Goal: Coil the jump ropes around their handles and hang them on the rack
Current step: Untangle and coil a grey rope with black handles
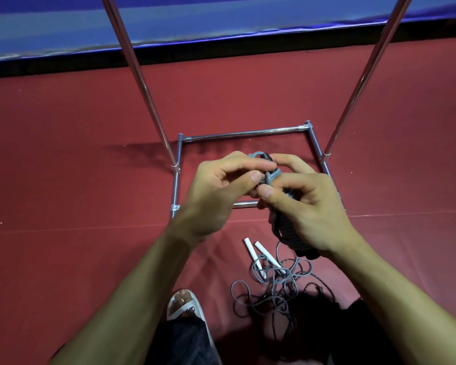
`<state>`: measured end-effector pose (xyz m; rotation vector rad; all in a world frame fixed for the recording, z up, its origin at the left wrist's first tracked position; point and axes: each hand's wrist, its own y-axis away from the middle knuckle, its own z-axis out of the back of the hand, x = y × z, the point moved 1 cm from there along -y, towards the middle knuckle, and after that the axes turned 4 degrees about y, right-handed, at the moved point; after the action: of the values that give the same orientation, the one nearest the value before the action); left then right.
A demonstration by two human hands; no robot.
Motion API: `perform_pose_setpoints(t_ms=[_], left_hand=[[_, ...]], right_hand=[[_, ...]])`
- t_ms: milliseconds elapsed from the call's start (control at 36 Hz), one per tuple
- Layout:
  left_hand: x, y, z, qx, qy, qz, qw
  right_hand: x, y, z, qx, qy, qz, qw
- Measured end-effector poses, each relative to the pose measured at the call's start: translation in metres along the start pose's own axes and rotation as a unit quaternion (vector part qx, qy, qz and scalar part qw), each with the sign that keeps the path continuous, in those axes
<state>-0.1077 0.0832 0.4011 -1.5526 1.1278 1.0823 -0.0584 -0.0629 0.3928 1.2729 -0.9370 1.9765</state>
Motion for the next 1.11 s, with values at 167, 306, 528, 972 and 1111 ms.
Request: perform_pose_setpoints(t_ms=[167,306,528,972,1111], left_hand=[[-0.005,0.001,0.009,0.065,-0.016,-0.017,0.998],[-0.007,-0.002,0.011,0.083,-0.040,0.006,0.996],[-0.006,0.002,0.005,0.042,-0.095,-0.007,0.995],[0.007,0.003,-0.008,-0.054,-0.066,-0.047,0.995],[0.004,0.002,-0.011,-0.042,-0.069,-0.047,0.996]], right_hand=[[0.005,0.001,0.000,0.007,-0.018,0.008,1.000],[0.004,0.002,0.000,0.007,-0.018,0.003,1.000],[0.005,0.000,-0.003,0.003,-0.006,-0.006,1.000],[0.003,0.004,-0.004,-0.069,-0.017,-0.001,0.997],[0.005,0.003,-0.005,-0.060,-0.019,0.006,0.998]])
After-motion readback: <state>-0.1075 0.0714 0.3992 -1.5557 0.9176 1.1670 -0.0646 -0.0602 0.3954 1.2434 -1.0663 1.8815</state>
